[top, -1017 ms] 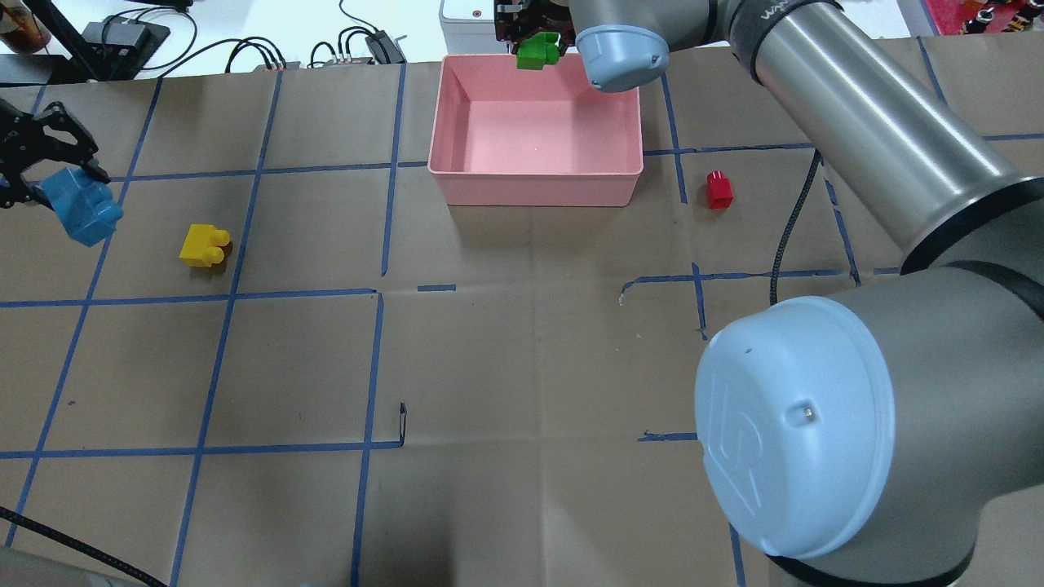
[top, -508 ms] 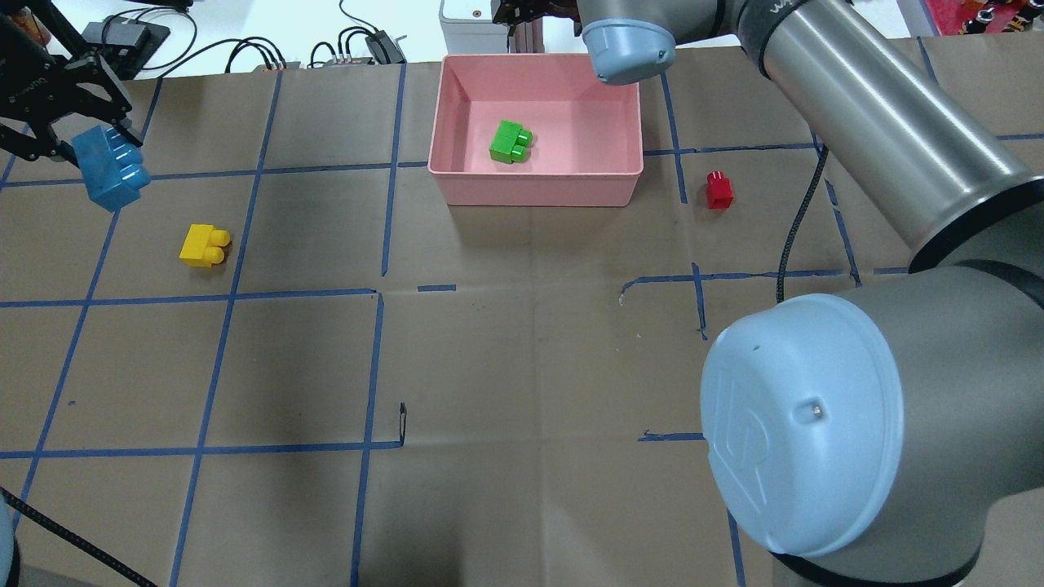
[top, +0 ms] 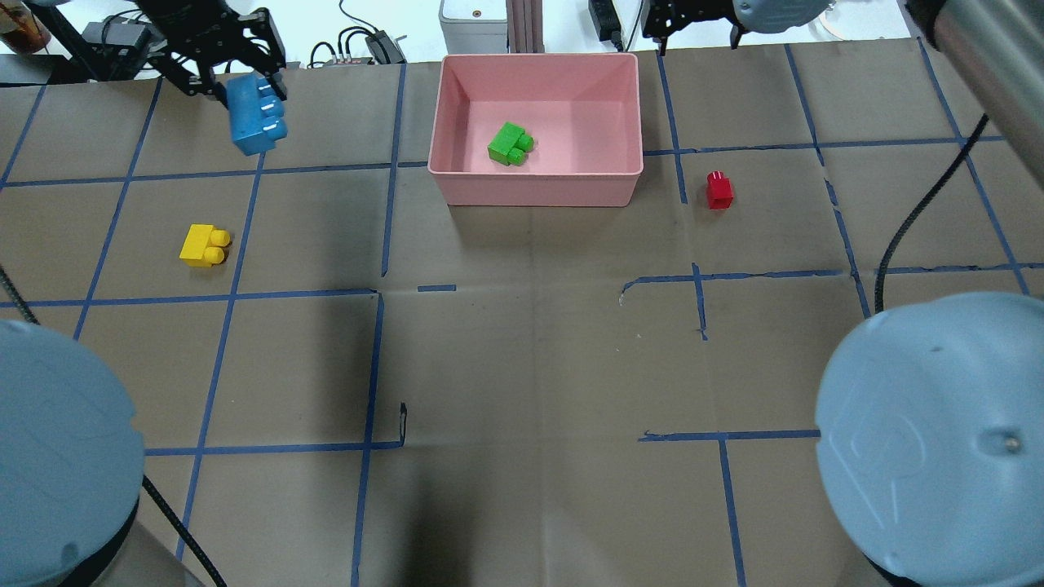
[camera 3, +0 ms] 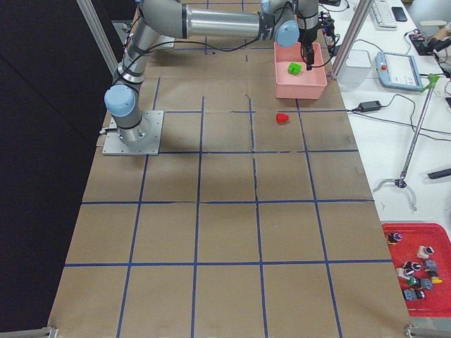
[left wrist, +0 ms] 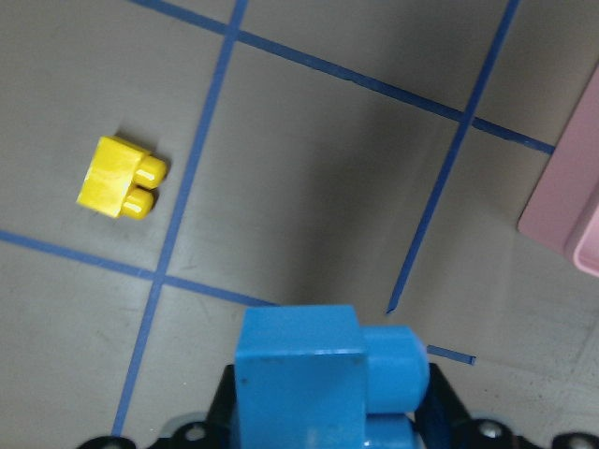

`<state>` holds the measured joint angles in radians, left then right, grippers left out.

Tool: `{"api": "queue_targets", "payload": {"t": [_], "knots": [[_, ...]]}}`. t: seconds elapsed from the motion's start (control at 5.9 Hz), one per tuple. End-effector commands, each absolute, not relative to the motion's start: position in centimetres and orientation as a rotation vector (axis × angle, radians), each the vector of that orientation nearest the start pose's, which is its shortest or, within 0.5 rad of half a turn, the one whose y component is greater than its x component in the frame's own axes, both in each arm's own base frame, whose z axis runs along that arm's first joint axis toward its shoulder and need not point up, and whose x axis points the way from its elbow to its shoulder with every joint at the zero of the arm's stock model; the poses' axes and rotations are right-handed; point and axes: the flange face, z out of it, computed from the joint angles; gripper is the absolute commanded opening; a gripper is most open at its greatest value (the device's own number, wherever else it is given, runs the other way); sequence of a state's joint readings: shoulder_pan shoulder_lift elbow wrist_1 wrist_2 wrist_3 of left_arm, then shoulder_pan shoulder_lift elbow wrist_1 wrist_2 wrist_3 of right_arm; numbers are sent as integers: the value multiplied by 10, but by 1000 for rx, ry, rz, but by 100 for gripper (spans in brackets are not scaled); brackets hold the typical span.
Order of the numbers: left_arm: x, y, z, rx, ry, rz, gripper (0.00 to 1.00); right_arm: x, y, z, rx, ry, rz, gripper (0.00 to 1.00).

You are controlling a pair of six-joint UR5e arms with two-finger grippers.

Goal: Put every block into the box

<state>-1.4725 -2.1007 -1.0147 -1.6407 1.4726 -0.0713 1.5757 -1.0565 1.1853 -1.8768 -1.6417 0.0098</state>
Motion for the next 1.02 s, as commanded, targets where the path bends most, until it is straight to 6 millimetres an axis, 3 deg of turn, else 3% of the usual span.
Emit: {"api": "queue_targets", "payload": {"t": [0.0, 0.34, 0.51, 0.68, 0.85], "knots": [[-196, -761, 405, -118, 3235, 24, 12, 93, -679, 334, 32, 3190, -265, 86], [-268, -790, 320, -106, 3234, 24, 10, 90, -648, 254, 25, 3128, -489, 91], [-289, -798, 275, -106, 3229, 13, 11, 74, -653, 233, 33, 3097, -536, 91], [-297, -801, 263, -100, 3229, -16, 14, 72, -657, 219, 32, 3095, -544, 91], [-302, -805, 268, -91, 3237, -106, 68, 72, -660, 209, 32, 3091, -574, 91]]}}
